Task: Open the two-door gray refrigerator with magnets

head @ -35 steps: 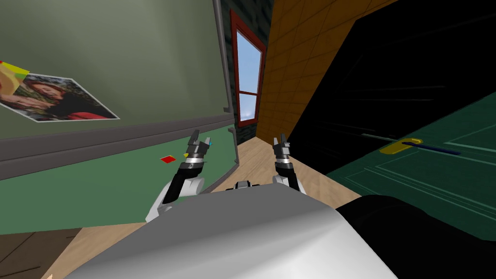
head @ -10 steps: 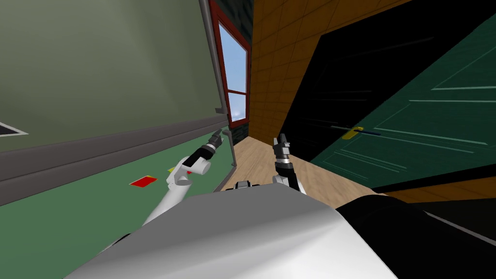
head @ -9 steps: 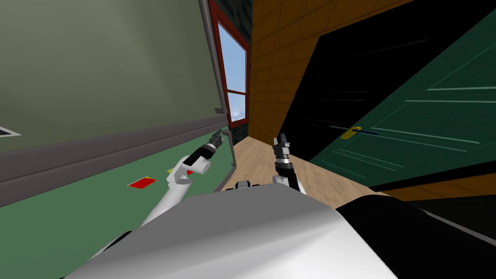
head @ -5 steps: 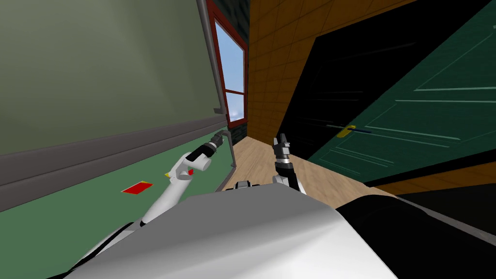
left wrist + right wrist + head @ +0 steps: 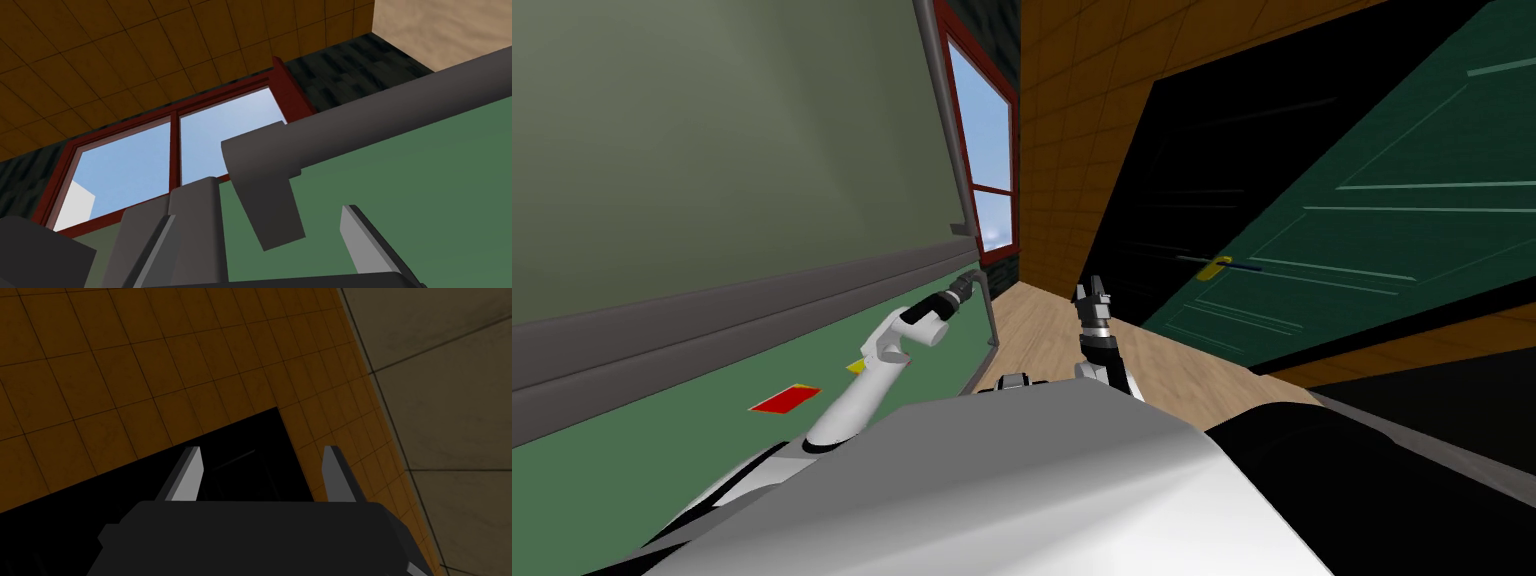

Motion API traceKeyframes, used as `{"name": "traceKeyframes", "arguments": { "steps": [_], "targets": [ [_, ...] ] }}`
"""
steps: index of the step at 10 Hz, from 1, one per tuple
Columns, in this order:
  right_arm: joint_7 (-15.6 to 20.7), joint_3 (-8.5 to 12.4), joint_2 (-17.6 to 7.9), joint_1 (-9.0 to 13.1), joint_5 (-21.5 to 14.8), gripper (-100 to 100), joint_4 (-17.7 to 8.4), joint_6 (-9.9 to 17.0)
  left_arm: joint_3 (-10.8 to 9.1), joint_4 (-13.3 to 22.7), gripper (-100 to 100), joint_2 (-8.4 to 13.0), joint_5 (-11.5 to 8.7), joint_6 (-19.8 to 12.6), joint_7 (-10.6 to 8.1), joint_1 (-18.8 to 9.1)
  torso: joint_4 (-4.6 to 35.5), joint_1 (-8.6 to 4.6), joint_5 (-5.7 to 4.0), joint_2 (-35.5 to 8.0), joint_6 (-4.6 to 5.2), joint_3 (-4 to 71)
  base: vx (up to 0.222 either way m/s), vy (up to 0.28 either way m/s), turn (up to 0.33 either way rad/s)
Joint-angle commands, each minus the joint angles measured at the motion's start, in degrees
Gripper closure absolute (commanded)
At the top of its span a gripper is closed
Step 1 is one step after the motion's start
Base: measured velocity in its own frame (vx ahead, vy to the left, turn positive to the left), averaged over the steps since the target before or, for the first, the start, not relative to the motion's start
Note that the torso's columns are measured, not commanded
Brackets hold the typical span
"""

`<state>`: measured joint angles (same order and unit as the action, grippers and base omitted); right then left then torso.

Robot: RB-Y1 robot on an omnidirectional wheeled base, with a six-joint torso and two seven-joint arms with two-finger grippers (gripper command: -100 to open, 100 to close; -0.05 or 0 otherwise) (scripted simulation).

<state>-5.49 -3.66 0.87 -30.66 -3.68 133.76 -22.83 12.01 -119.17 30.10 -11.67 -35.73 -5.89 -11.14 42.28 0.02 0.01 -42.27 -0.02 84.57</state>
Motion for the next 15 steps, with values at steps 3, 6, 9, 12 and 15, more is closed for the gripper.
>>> {"name": "traceKeyframes", "arguments": {
  "steps": [3,6,9,12,15],
  "targets": [
    [0.0,0.0,0.0,0.0,0.0,0,0.0,0.0,1.24,1.84,-100,3.37,-1.58,-6.83,0.26,-4.23,0.0,0.0,-0.01,0.0,0.02,0.0,0.011,0.035,-0.087],
    [0.0,0.0,0.0,0.0,0.0,0,0.0,0.0,1.91,2.63,-100,5.32,-2.38,-10.34,0.39,-6.44,0.01,-0.04,-0.02,-0.03,0.02,-0.01,0.008,0.029,-0.067],
    [0.0,0.0,0.0,0.0,0.0,0,0.0,0.0,1.4,5.26,-100,4.62,-2.28,-8.79,0.64,-7.3,-0.01,-0.12,-0.04,0.05,0.04,0.03,0.025,-0.001,-0.061],
    [0.0,0.0,0.01,0.0,0.0,0,0.0,0.0,1.5,3.79,100,4.81,-2.31,-8.91,0.54,-6.78,-0.07,0.09,0.05,-0.17,-0.13,-0.11,0.003,-0.003,0.024],
    [0.0,0.0,0.0,0.03,0.0,0,-0.01,0.01,2.3,9.94,100,1.43,-1.18,-6.33,0.14,-11.77,0.2,0.01,-0.03,-0.39,0.05,-0.26,-0.158,0.067,-0.112]
  ]
}}
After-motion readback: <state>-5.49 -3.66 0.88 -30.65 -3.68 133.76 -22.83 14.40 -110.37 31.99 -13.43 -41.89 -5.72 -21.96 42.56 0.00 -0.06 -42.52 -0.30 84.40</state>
